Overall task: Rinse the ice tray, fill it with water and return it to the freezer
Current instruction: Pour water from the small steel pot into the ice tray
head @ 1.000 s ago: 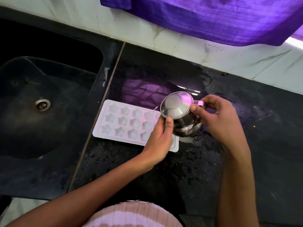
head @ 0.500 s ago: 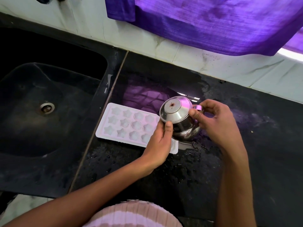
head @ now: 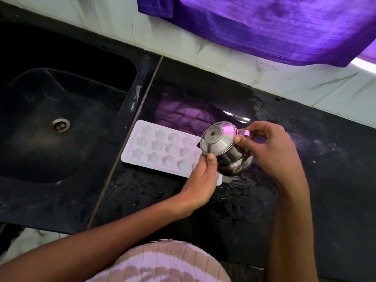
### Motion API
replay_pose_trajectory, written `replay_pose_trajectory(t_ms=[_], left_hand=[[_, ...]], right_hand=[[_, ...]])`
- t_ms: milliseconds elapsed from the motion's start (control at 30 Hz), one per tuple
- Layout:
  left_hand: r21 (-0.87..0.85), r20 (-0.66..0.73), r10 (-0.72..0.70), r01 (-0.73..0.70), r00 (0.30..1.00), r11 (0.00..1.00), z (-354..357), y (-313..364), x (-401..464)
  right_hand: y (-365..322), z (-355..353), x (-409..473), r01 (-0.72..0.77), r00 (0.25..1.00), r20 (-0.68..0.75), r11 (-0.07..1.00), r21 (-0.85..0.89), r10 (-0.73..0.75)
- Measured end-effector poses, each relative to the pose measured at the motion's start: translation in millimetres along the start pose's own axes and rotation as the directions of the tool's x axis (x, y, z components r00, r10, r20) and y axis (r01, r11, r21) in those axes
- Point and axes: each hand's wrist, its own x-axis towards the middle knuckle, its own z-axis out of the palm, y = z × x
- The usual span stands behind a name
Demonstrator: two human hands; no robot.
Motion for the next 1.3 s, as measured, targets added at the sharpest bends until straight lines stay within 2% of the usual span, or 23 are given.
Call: replay_pose_trajectory(t_ms=[433, 833, 1300], left_hand=[[-0.017, 0.007, 0.026, -0.026, 1.000, 1.000, 1.5, 0.9, -2.4], [0.042, -0.049, 0.156, -0.154, 0.987, 0.987, 5.6, -4.1, -1.7], [0.067, -0.024, 0.032, -0.030, 0.999, 0.997, 14.7, -14.1, -16.1]], right_hand=[[-3.0, -5.2, -4.6, 0.013, 1.000, 0.004, 1.000, 0.006, -0.013], [5.0, -7.5, -11.8, -0.006, 1.000, 0.020, 0.971, 0.239, 0.001], [-0.7, -7.5, -12.9, 0.041, 0.993, 0.111, 0.999, 0.035, -0.045]])
